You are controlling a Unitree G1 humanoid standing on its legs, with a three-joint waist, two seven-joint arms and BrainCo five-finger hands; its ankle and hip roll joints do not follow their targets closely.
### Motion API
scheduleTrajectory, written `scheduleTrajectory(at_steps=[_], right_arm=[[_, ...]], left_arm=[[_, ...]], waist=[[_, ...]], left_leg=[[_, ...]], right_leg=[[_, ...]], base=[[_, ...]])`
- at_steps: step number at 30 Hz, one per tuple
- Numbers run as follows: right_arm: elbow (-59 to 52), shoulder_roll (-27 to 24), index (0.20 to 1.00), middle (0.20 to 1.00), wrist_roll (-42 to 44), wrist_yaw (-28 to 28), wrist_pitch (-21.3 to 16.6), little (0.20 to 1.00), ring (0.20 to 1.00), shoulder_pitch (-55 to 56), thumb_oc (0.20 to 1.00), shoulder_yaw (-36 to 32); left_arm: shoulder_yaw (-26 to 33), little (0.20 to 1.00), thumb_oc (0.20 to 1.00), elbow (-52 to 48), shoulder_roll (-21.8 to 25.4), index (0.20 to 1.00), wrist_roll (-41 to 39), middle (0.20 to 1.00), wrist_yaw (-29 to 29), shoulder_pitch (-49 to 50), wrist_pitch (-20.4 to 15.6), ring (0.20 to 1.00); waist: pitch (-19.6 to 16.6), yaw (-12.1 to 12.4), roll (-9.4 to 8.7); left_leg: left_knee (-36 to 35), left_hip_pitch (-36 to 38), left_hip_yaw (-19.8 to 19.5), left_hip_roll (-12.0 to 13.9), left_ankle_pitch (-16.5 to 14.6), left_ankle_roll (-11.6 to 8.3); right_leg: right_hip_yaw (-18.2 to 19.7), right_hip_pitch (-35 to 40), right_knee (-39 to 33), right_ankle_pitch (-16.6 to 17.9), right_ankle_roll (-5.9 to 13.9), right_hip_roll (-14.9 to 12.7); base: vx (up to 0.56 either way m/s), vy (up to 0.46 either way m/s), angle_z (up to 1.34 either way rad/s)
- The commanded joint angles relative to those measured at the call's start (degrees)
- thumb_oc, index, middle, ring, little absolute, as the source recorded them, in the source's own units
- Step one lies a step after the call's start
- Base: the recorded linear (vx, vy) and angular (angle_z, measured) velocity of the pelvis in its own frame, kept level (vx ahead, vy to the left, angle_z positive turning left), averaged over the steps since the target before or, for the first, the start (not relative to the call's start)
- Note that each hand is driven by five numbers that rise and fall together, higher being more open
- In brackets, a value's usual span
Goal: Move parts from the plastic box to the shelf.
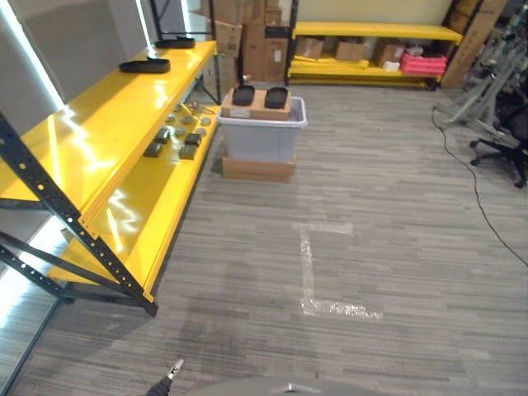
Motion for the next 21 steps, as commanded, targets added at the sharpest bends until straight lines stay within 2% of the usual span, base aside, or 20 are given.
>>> scheduleTrajectory(at_steps=[1,12,21], right_arm=[[3.0,-2.5,1.000,1.000,2.6,0.3,-1.7,1.000,1.000,-6.2,1.000,-0.1],[4.2,-1.1,1.000,1.000,4.0,1.3,-1.3,1.000,1.000,-5.4,1.000,-0.9],[3.7,-0.5,1.000,1.000,6.1,1.0,-1.6,1.000,1.000,-5.4,1.000,-1.5]], left_arm=[[1.1,1.000,1.000,3.9,0.3,1.000,-1.3,1.000,0.1,-5.3,-2.0,1.000],[4.2,1.000,1.000,7.2,-1.3,1.000,-4.2,1.000,0.4,-3.5,-1.4,1.000],[2.1,1.000,1.000,6.6,-1.6,1.000,-1.9,1.000,0.9,-3.2,-1.8,1.000]], waist=[[2.1,-0.2,-0.11],[1.2,-0.2,0.17],[1.5,-1.6,0.62]], left_leg=[[-6.7,4.6,2.4,2.9,3.2,-4.18],[-6.7,5.6,2.8,2.8,2.5,-4.13],[-6.7,6.3,4.2,2.8,1.9,-4.17]], right_leg=[[-1.5,10.3,-13.7,6.0,6.95,-3.5],[-2.0,11.5,-13.7,5.4,7.04,-3.9],[-0.9,11.2,-13.7,5.6,7.16,-4.0]], base=[[0.00,0.003,0.07],[0.00,0.001,0.00],[0.00,0.010,-0.05]])
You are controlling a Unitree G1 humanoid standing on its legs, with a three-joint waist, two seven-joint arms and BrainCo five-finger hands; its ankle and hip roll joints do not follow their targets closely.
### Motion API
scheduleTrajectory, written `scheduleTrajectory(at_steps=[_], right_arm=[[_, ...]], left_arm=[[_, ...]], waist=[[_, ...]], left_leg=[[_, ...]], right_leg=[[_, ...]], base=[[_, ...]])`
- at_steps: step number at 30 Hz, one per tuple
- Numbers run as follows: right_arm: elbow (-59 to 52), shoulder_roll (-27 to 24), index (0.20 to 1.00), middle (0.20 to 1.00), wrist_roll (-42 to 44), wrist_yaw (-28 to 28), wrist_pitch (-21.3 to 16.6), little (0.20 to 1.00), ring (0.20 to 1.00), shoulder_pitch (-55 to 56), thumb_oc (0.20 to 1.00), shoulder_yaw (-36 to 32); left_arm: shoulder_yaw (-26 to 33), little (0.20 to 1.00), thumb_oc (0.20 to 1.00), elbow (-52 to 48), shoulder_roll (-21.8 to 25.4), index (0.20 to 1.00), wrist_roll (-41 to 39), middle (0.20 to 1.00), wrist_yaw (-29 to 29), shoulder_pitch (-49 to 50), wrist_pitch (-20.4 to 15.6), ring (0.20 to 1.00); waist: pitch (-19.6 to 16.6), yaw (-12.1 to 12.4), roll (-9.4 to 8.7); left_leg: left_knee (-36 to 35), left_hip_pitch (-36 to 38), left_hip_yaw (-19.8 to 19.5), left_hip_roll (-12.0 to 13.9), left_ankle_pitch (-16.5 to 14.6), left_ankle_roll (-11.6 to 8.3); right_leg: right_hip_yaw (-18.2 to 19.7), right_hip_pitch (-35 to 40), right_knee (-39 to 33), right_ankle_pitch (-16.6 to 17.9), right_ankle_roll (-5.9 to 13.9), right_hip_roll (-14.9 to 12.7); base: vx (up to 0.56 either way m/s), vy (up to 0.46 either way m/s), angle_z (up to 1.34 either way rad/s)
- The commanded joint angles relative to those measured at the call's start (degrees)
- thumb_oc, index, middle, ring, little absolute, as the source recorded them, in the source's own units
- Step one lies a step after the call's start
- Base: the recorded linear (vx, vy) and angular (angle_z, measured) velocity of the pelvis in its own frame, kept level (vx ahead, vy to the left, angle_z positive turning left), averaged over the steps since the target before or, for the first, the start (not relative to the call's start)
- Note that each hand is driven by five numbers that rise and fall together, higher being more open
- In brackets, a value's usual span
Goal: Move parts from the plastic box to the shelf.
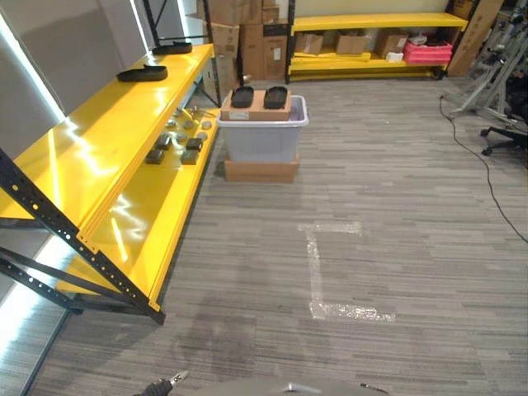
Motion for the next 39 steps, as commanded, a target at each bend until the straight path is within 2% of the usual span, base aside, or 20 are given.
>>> scheduleTrajectory(at_steps=[1,9,15,22,23,29,31,32,34,36,37,38,39], right_arm=[[4.1,0.9,1.000,1.000,3.4,0.2,-0.6,1.000,1.000,-3.4,1.000,-0.5],[4.6,0.1,1.000,1.000,1.2,0.0,-0.3,1.000,1.000,-3.4,1.000,0.4],[3.4,-0.4,1.000,1.000,1.6,-1.8,-1.4,1.000,1.000,-2.5,1.000,-1.0],[0.8,-1.3,1.000,1.000,2.2,-2.2,-2.6,1.000,1.000,-3.3,1.000,-1.1],[-2.0,-1.6,1.000,1.000,0.6,-3.0,-3.7,1.000,1.000,-4.2,1.000,0.1],[-2.6,-3.0,1.000,1.000,-1.8,-2.9,-4.0,1.000,1.000,-5.4,1.000,1.6],[-1.9,-3.0,1.000,1.000,-1.4,-3.1,-3.8,1.000,1.000,-5.8,1.000,1.2],[-2.3,-2.7,1.000,1.000,-0.5,-3.0,-3.7,1.000,1.000,-6.1,1.000,0.8],[-2.9,-2.4,1.000,1.000,0.1,-2.9,-3.9,1.000,1.000,-6.2,1.000,0.9],[-2.8,-2.1,1.000,1.000,-0.1,-2.8,-3.9,1.000,1.000,-6.0,1.000,1.1],[-2.8,-2.1,1.000,1.000,-0.1,-2.8,-3.9,1.000,1.000,-6.0,1.000,1.1],[-3.7,-1.7,1.000,1.000,-0.8,-2.7,-3.8,1.000,1.000,-6.3,1.000,2.0],[-3.7,-1.7,1.000,1.000,-0.8,-2.7,-3.8,1.000,1.000,-6.4,1.000,2.0]], left_arm=[[-0.5,1.000,1.000,3.2,0.0,1.000,1.2,1.000,1.0,-4.0,-0.9,1.000],[-2.2,1.000,1.000,0.8,0.2,1.000,1.8,1.000,1.6,-5.7,-1.3,1.000],[-0.8,1.000,1.000,-2.1,0.9,1.000,0.4,1.000,4.9,-7.1,-2.5,1.000],[1.3,1.000,1.000,-1.7,3.2,1.000,0.2,1.000,5.5,-6.7,-2.9,1.000],[3.5,1.000,1.000,-2.2,4.2,1.000,-1.8,1.000,6.4,-6.9,-3.0,1.000],[2.7,1.000,1.000,-3.5,4.0,1.000,-1.7,1.000,6.5,-8.1,-3.3,1.000],[2.1,1.000,1.000,-3.5,3.3,1.000,-2.0,1.000,6.4,-8.5,-3.3,1.000],[1.4,1.000,1.000,-3.5,2.6,1.000,-2.1,1.000,6.2,-8.8,-3.1,1.000],[1.2,1.000,1.000,-2.6,2.1,1.000,-2.1,1.000,5.8,-8.7,-2.8,1.000],[0.4,1.000,1.000,-1.5,1.7,1.000,-1.0,1.000,5.2,-8.3,-2.5,1.000],[0.4,1.000,1.000,-1.5,1.7,1.000,-1.0,1.000,5.2,-8.3,-2.5,1.000],[0.5,1.000,1.000,-0.9,2.0,1.000,-0.9,1.000,5.1,-8.2,-2.1,1.000],[0.5,1.000,1.000,-0.9,2.0,1.000,-0.9,1.000,5.1,-8.2,-2.1,1.000]], waist=[[0.4,-0.5,-1.70],[0.5,-1.5,-1.33],[1.1,-1.5,-1.69],[1.2,-0.8,-1.80],[1.2,-0.4,-1.75],[1.4,0.2,-1.59],[1.8,0.0,-1.49],[2.6,-0.3,-1.28],[3.6,-0.9,-1.25],[4.6,-1.5,-1.35],[4.5,-1.4,-1.39],[6.5,-2.1,-1.44],[6.5,-2.0,-1.49]], left_leg=[[-0.6,-0.6,1.8,2.2,0.1,-3.95],[-0.6,-0.3,3.3,1.9,-0.5,-3.38],[-0.6,-0.6,2.6,1.8,-0.5,-3.39],[-0.6,-0.6,1.9,1.2,-0.8,-3.22],[-0.6,-0.6,1.7,1.1,-0.7,-3.21],[-0.6,-0.1,1.4,0.4,-1.2,-2.88],[-0.6,-0.1,1.1,0.3,-1.1,-2.48],[-0.6,-0.2,1.0,0.3,-1.2,-1.71],[-0.5,0.2,1.2,0.3,-1.6,-0.91],[-0.4,0.8,0.8,-0.1,-1.7,-0.11],[-0.4,0.8,0.9,-0.2,-1.7,-0.08],[-0.2,1.4,1.3,-0.3,-1.8,0.94],[-0.2,1.3,1.4,-0.4,-1.8,0.96]], right_leg=[[0.1,1.6,0.1,0.1,6.57,-5.7],[2.8,0.4,0.1,0.7,6.70,-5.7],[1.9,0.7,0.1,0.6,6.84,-5.9],[0.9,1.3,0.1,0.7,7.25,-6.6],[0.8,1.4,0.1,0.7,7.25,-6.8],[-0.1,2.2,0.3,0.5,7.61,-7.4],[0.2,1.4,2.4,0.1,7.64,-7.8],[1.3,-1.6,8.6,-0.9,7.81,-8.2],[3.2,-4.6,13.7,-0.5,8.57,-8.1],[5.3,-7.7,20.2,2.9,9.33,-8.5],[5.5,-7.8,20.4,2.8,9.36,-8.6],[7.1,-12.2,28.0,8.3,10.07,-8.8],[7.2,-12.4,28.2,8.2,10.09,-8.8]], base=[[0.02,0.010,-0.16],[0.01,0.016,-0.22],[0.00,0.011,0.01],[0.02,0.037,0.04],[0.01,0.032,0.08],[0.02,0.034,0.06],[0.01,0.105,0.11],[-0.03,0.141,0.05],[-0.01,0.143,-0.03],[0.03,0.106,-0.11],[0.02,0.133,-0.12],[-0.01,0.092,-0.06],[0.04,0.130,-0.14]])
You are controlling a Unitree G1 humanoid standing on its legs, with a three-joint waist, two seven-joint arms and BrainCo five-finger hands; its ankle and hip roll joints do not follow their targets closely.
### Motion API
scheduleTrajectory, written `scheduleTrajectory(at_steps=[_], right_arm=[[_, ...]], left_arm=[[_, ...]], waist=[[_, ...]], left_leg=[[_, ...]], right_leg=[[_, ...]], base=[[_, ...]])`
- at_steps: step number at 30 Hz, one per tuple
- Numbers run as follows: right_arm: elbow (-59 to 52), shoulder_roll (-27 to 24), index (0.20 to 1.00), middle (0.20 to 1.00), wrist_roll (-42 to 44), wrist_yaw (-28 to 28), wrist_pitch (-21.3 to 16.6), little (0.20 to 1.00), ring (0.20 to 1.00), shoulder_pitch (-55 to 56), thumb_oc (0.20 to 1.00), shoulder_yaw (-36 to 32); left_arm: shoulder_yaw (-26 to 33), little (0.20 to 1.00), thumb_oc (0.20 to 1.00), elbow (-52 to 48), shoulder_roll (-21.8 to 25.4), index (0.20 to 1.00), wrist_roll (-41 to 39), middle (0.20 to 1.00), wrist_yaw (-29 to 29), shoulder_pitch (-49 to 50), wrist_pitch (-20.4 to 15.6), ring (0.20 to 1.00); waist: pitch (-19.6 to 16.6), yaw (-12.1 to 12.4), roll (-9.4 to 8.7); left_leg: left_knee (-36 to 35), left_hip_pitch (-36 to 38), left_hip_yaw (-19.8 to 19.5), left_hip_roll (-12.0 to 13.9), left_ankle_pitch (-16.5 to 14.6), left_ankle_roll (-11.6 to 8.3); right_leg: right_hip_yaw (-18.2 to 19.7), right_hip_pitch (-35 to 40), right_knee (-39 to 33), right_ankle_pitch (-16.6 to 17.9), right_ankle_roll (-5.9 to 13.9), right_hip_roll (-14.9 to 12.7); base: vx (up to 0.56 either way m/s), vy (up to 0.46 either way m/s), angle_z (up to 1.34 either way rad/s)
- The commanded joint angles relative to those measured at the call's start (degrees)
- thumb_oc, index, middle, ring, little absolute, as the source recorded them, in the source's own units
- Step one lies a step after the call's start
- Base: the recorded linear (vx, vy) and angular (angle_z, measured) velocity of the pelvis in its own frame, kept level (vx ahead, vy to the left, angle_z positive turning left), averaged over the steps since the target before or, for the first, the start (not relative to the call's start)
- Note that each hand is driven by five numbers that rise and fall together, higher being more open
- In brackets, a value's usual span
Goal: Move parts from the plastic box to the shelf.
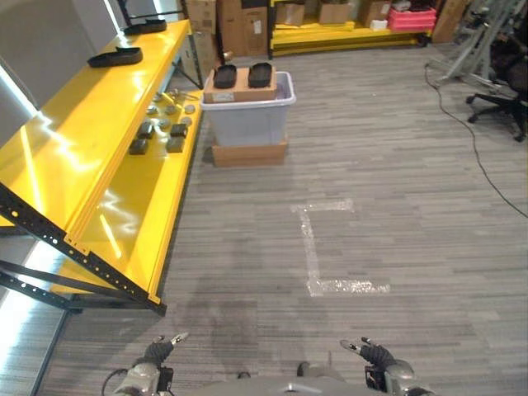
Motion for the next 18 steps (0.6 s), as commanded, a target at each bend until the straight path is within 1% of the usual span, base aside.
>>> scheduleTrajectory(at_steps=[1,2,3,4,5,6,7,8,9,10,12,13,14,15,16,17,18], right_arm=[[0.7,0.7,1.000,1.000,-1.6,-0.6,-0.6,1.000,1.000,-2.3,1.000,2.5],[0.7,0.7,1.000,1.000,-2.1,-0.7,-0.5,1.000,1.000,-2.2,1.000,2.8],[1.6,0.7,1.000,1.000,-3.0,-0.9,-0.3,1.000,1.000,-2.1,1.000,2.9],[1.9,0.6,1.000,1.000,-2.9,-1.0,-0.2,1.000,1.000,-1.9,1.000,2.8],[2.3,0.6,1.000,1.000,-2.7,-1.6,-0.2,1.000,1.000,-2.0,1.000,2.5],[3.0,0.5,1.000,1.000,-2.5,-2.0,-0.1,1.000,1.000,-2.1,1.000,2.4],[3.6,0.5,1.000,1.000,-2.6,-2.0,-0.1,1.000,1.000,-2.2,1.000,2.5],[4.1,0.5,1.000,1.000,-3.1,-1.7,0.1,1.000,1.000,-2.0,1.000,3.0],[4.1,0.5,1.000,1.000,-3.1,-1.7,0.1,1.000,1.000,-2.0,1.000,3.0],[5.2,0.7,1.000,1.000,-3.7,-1.3,0.4,1.000,1.000,-1.4,1.000,3.4],[5.8,0.9,1.000,1.000,-4.1,-0.9,0.4,1.000,1.000,-0.4,1.000,3.8],[5.6,0.7,1.000,1.000,-4.0,-0.7,0.3,1.000,1.000,-0.1,1.000,3.8],[5.5,0.4,1.000,1.000,-3.8,-0.7,0.3,1.000,1.000,-0.1,1.000,3.6],[5.6,0.0,1.000,1.000,-3.3,-0.5,0.4,1.000,1.000,-0.4,1.000,3.4],[5.5,-0.3,1.000,1.000,-3.0,-0.4,0.5,1.000,1.000,-0.7,1.000,3.6],[5.2,-0.6,1.000,1.000,-3.0,-0.5,0.5,1.000,1.000,-1.0,1.000,3.6],[5.2,-0.6,1.000,1.000,-3.0,-0.5,0.5,1.000,1.000,-1.0,1.000,3.6]], left_arm=[[0.7,1.000,1.000,3.2,1.2,1.000,0.2,1.000,-0.2,-1.8,-0.3,1.000],[0.7,1.000,1.000,3.5,1.3,1.000,0.4,1.000,-0.3,-1.7,-0.2,1.000],[0.6,1.000,1.000,3.7,1.3,1.000,0.6,1.000,-0.5,-1.8,0.0,1.000],[0.5,1.000,1.000,4.0,1.3,1.000,0.8,1.000,-0.6,-1.9,0.1,1.000],[0.2,1.000,1.000,4.5,1.4,1.000,1.0,1.000,-0.9,-2.1,0.2,1.000],[-0.5,1.000,1.000,4.7,1.4,1.000,1.5,1.000,-1.2,-2.4,0.2,1.000],[-1.1,1.000,1.000,4.4,1.4,1.000,2.1,1.000,-1.2,-2.6,0.2,1.000],[-1.8,1.000,1.000,4.3,1.5,1.000,3.3,1.000,-1.3,-2.7,0.0,1.000],[-1.8,1.000,1.000,4.3,1.5,1.000,3.3,1.000,-1.3,-2.7,0.0,1.000],[-2.3,1.000,1.000,4.5,1.3,1.000,4.4,1.000,-1.3,-2.4,0.1,1.000],[-1.6,1.000,1.000,4.4,1.1,1.000,3.9,1.000,-1.4,-1.8,0.1,1.000],[-1.2,1.000,1.000,4.2,0.8,1.000,3.3,1.000,-1.4,-1.3,0.1,1.000],[-1.2,1.000,1.000,3.8,0.4,1.000,2.5,1.000,-1.2,-1.4,0.1,1.000],[-1.5,1.000,1.000,3.3,0.0,1.000,2.0,1.000,-1.2,-1.8,0.1,1.000],[-2.0,1.000,1.000,2.9,-0.4,1.000,1.7,1.000,-1.2,-2.3,0.1,1.000],[-2.3,1.000,1.000,2.8,-0.5,1.000,1.6,1.000,-1.0,-2.8,0.1,1.000],[-2.3,1.000,1.000,2.8,-0.5,1.000,1.6,1.000,-1.0,-2.8,0.1,1.000]], waist=[[1.3,0.5,-1.71],[1.1,0.5,-1.91],[0.9,0.4,-2.22],[0.7,0.4,-2.51],[0.6,0.1,-2.91],[0.6,-0.3,-2.93],[0.7,-0.7,-2.84],[0.5,-1.0,-2.85],[0.6,-1.0,-2.82],[-0.4,-0.7,-2.64],[-1.3,-0.4,-2.58],[-1.3,-0.5,-2.67],[-0.6,0.0,-3.03],[0.4,0.4,-3.39],[1.4,1.0,-3.98],[1.9,1.1,-4.58],[1.9,1.1,-4.55]], left_leg=[[-0.6,0.8,0.4,1.3,-1.5,-2.12],[-0.6,0.9,0.7,1.3,-1.9,-2.30],[-0.6,1.1,0.9,1.3,-2.4,-2.81],[-0.6,1.2,0.8,1.2,-2.7,-3.08],[-0.6,1.1,0.6,1.0,-2.9,-3.35],[-0.6,1.4,0.2,1.2,-3.4,-3.70],[-0.6,1.7,-0.1,1.4,-3.7,-3.98],[-0.6,2.1,-0.4,1.6,-4.0,-4.20],[-0.6,2.2,-0.4,1.7,-4.1,-4.21],[-0.5,3.3,-0.6,2.5,-4.4,-4.67],[4.5,3.1,-1.1,3.7,-5.2,-5.58],[10.5,1.0,-1.3,4.1,-4.0,-6.62],[17.1,-2.4,-1.8,3.8,-1.7,-7.49],[23.9,-6.3,-3.4,3.2,0.3,-8.32],[28.1,-8.6,-4.0,2.4,1.4,-8.83],[28.8,-10.5,-3.1,2.8,1.7,-8.92],[28.9,-10.5,-3.2,2.8,1.6,-8.93]], right_leg=[[0.1,-3.3,5.2,10.4,5.96,-6.8],[-1.7,-3.4,3.4,9.6,5.84,-7.3],[-3.7,-2.9,-0.8,8.0,5.18,-6.6],[-4.2,-2.4,-4.0,7.6,4.83,-5.7],[-3.7,-2.6,-7.8,7.4,4.54,-4.6],[-2.6,-2.9,-11.5,7.9,4.28,-3.2],[-1.5,-3.2,-12.9,8.1,4.14,-2.5],[-0.4,-3.3,-12.8,7.9,3.98,-1.9],[-0.4,-3.3,-12.8,7.8,3.98,-1.9],[-0.6,-1.4,-13.7,6.3,3.18,-1.2],[-1.5,0.7,-14.3,4.8,1.54,0.0],[-2.0,2.2,-15.2,4.4,0.54,0.4],[-2.2,3.7,-15.7,4.0,-0.30,0.2],[-2.6,4.5,-16.0,3.9,-0.93,-0.2],[-2.8,5.5,-16.3,3.8,-1.30,-0.7],[-3.4,6.4,-17.0,3.3,-1.67,-1.1],[-3.4,6.5,-17.0,3.3,-1.67,-1.1]], base=[[0.10,0.034,-0.16],[0.17,-0.004,-0.36],[0.20,-0.087,-0.34],[0.20,-0.130,-0.36],[0.21,-0.151,-0.28],[0.21,-0.143,-0.20],[0.24,-0.151,-0.10],[0.15,-0.094,0.10],[0.27,-0.185,0.22],[0.30,-0.213,0.48],[0.34,-0.269,0.46],[0.23,-0.243,0.29],[0.16,-0.241,0.16],[0.11,-0.219,0.06],[0.12,-0.195,-0.04],[0.09,-0.120,0.06],[0.22,-0.098,0.18]])
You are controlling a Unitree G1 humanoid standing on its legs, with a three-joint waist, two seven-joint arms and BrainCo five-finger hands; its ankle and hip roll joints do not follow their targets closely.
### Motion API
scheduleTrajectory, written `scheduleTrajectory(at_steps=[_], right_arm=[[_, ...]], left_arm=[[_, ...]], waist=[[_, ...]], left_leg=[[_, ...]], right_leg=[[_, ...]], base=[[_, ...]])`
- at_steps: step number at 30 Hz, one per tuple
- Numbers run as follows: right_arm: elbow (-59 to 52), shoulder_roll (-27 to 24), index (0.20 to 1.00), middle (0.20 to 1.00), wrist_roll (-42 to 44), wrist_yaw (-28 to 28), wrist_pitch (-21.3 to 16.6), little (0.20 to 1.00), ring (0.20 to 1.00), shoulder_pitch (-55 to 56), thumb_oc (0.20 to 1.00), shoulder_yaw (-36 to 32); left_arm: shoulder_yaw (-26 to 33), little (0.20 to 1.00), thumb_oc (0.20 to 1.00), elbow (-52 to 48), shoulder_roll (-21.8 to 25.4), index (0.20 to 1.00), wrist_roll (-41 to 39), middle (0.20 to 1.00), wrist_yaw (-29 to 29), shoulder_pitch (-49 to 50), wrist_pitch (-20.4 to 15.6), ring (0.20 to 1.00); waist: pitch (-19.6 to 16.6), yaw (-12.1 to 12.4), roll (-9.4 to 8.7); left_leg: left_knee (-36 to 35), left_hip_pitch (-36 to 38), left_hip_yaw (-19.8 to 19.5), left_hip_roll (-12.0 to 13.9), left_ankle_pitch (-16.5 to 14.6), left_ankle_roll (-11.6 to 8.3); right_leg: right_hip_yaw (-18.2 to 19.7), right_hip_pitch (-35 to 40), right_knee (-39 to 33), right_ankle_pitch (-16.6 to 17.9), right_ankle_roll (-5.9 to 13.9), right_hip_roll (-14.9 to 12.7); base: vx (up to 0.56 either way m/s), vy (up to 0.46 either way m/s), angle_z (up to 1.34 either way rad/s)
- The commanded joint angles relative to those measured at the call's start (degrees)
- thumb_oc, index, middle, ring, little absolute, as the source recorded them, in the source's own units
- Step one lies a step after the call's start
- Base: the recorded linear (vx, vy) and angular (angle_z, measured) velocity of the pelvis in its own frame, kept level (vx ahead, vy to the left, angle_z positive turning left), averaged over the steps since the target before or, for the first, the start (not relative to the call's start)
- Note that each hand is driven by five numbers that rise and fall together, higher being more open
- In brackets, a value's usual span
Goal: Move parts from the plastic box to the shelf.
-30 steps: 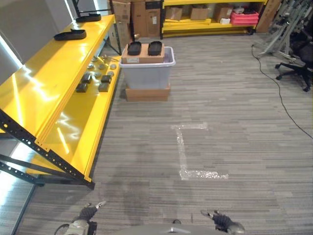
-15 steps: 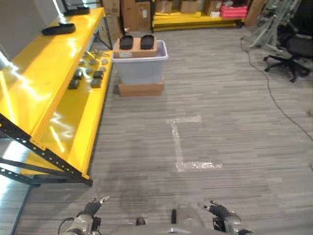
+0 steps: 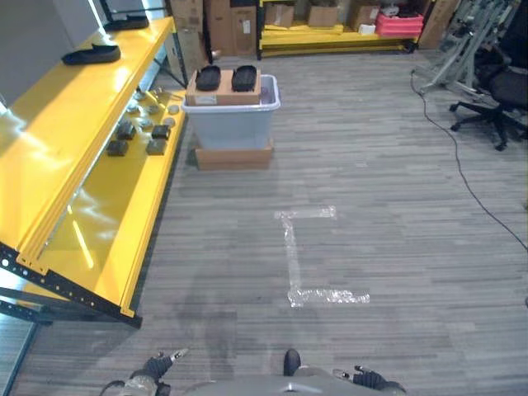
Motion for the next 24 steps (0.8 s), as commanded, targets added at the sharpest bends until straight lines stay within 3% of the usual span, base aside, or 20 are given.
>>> scheduleTrajectory(at_steps=[1,2,5,8,11,12,13,15,16,17,19,21,22,24], right_arm=[[1.5,-2.8,1.000,1.000,-0.1,-0.3,-0.3,1.000,1.000,-2.8,1.000,1.4],[1.1,-3.5,1.000,1.000,0.2,-0.8,-0.5,1.000,1.000,-2.9,1.000,1.1],[0.2,-3.7,1.000,1.000,0.7,-1.2,-1.1,1.000,1.000,-3.3,1.000,1.2],[0.2,-3.6,1.000,1.000,0.0,-1.4,-1.1,1.000,1.000,-4.1,1.000,1.3],[0.0,-2.5,1.000,1.000,0.2,-1.1,-1.2,1.000,1.000,-3.7,1.000,1.1],[0.1,-1.9,1.000,1.000,-0.3,-1.5,-1.3,1.000,1.000,-3.4,1.000,1.1],[-0.5,0.5,1.000,1.000,-0.1,-2.2,-1.6,1.000,1.000,-3.6,1.000,1.2],[-0.4,1.6,1.000,1.000,1.4,-0.3,-1.0,1.000,1.000,-3.4,1.000,1.8],[-0.2,1.9,1.000,1.000,1.5,0.4,-0.8,1.000,1.000,-3.3,1.000,2.2],[-0.5,2.6,1.000,1.000,0.5,1.0,-0.5,1.000,1.000,-2.8,1.000,3.6],[0.0,2.6,1.000,1.000,0.4,0.6,-0.3,1.000,1.000,-1.8,1.000,2.7],[-0.6,2.6,1.000,1.000,0.1,0.1,-0.5,1.000,1.000,-1.6,1.000,3.0],[-0.8,2.1,1.000,1.000,-0.3,0.0,-0.4,1.000,1.000,-1.7,1.000,3.2],[0.2,1.8,1.000,1.000,-0.3,0.6,0.0,1.000,1.000,-1.5,1.000,3.0]], left_arm=[[-1.5,1.000,1.000,-1.5,0.2,1.000,-0.7,1.000,0.0,-3.6,-0.7,1.000],[-1.7,1.000,1.000,-1.3,0.0,1.000,-0.2,1.000,-0.1,-2.7,-0.8,1.000],[-2.0,1.000,1.000,-0.4,-0.2,1.000,0.1,1.000,0.2,-2.0,-0.8,1.000],[-1.1,1.000,1.000,0.2,0.0,1.000,-0.3,1.000,-0.4,-1.0,-0.7,1.000],[-0.2,1.000,1.000,1.1,-0.1,1.000,-0.5,1.000,-0.4,0.0,-0.6,1.000],[-0.2,1.000,1.000,1.5,-0.2,1.000,-0.2,1.000,-0.5,0.3,-0.5,1.000],[-0.7,1.000,1.000,1.4,-0.5,1.000,0.3,1.000,-0.5,0.2,-0.4,1.000],[-1.2,1.000,1.000,0.5,-0.1,1.000,0.5,1.000,-0.2,-0.6,-0.3,1.000],[-1.3,1.000,1.000,0.4,0.0,1.000,0.5,1.000,-0.2,-1.0,-0.3,1.000],[-1.3,1.000,1.000,-0.1,0.6,1.000,0.1,1.000,-0.6,-1.7,-0.3,1.000],[-0.9,1.000,1.000,0.0,1.2,1.000,-0.4,1.000,-1.0,-2.4,-0.5,1.000],[-1.5,1.000,1.000,-0.4,1.4,1.000,-0.3,1.000,-0.8,-3.1,-0.8,1.000],[-1.6,1.000,1.000,-1.1,1.7,1.000,-0.4,1.000,-0.5,-3.8,-1.2,1.000],[-1.7,1.000,1.000,-1.4,1.3,1.000,-0.5,1.000,-0.5,-4.1,-1.2,1.000]], waist=[[3.4,1.0,-1.29],[2.9,2.1,-0.31],[2.4,3.4,0.58],[1.8,4.7,0.78],[0.4,5.1,0.63],[-0.1,4.9,0.50],[0.2,4.4,0.59],[2.0,3.3,1.37],[2.6,3.2,1.79],[2.9,3.0,2.22],[2.3,2.0,1.33],[2.5,0.5,0.63],[2.7,-0.7,0.41],[2.3,-1.0,0.32]], left_leg=[[-6.5,-0.8,2.5,-0.9,2.9,1.86],[-19.0,-1.5,3.0,-0.5,5.3,2.47],[-27.2,-3.5,-0.8,-1.0,9.6,2.15],[-27.2,-3.6,-2.4,-1.2,11.1,1.74],[-25.7,-2.6,-2.0,-1.9,9.2,3.28],[-25.3,-2.0,-1.9,-2.2,8.6,3.90],[-23.8,0.0,-1.0,-3.7,6.0,6.53],[-23.2,1.6,-1.0,-3.4,5.3,7.45],[-23.1,2.4,-1.2,-3.2,4.9,7.82],[-24.5,4.8,-0.9,-3.2,3.8,7.96],[-26.7,8.4,0.0,-3.2,1.5,6.78],[-26.4,10.6,-0.6,-3.8,-0.7,6.17],[-25.7,12.2,-1.2,-3.5,-2.5,5.63],[-24.7,13.9,-1.8,-3.3,-4.3,5.11]], right_leg=[[0.0,0.9,5.8,-4.5,3.56,-1.7],[0.0,2.9,4.4,-5.3,4.32,-0.6],[1.2,4.8,3.8,-6.8,4.31,0.8],[2.5,7.4,3.4,-8.4,4.61,1.3],[2.7,8.5,5.1,-10.2,5.22,0.5],[3.1,8.1,8.0,-10.4,5.68,0.0],[5.1,3.7,21.1,-6.9,7.82,-2.5],[6.5,-1.5,31.1,-2.5,8.67,-2.3],[6.5,-4.1,34.4,-2.5,8.37,-2.6],[1.9,-6.2,33.0,-2.8,7.74,-5.3],[-3.2,-6.0,16.2,-2.7,7.64,-6.7],[0.1,-7.7,7.7,0.5,8.18,-4.5],[3.4,-9.1,5.0,2.2,8.84,-3.7],[3.1,-9.1,5.4,2.8,8.92,-4.0]], base=[[0.41,-0.026,0.35],[0.48,-0.019,0.31],[0.35,0.038,0.08],[0.31,0.063,-0.57],[0.26,0.130,-0.41],[0.31,0.292,-0.29],[0.34,0.332,-0.25],[0.20,0.260,-0.42],[0.26,0.196,-0.20],[0.37,0.106,0.15],[0.55,-0.062,0.09],[0.54,-0.131,-0.28],[0.52,-0.146,0.07],[0.42,-0.171,0.42]])
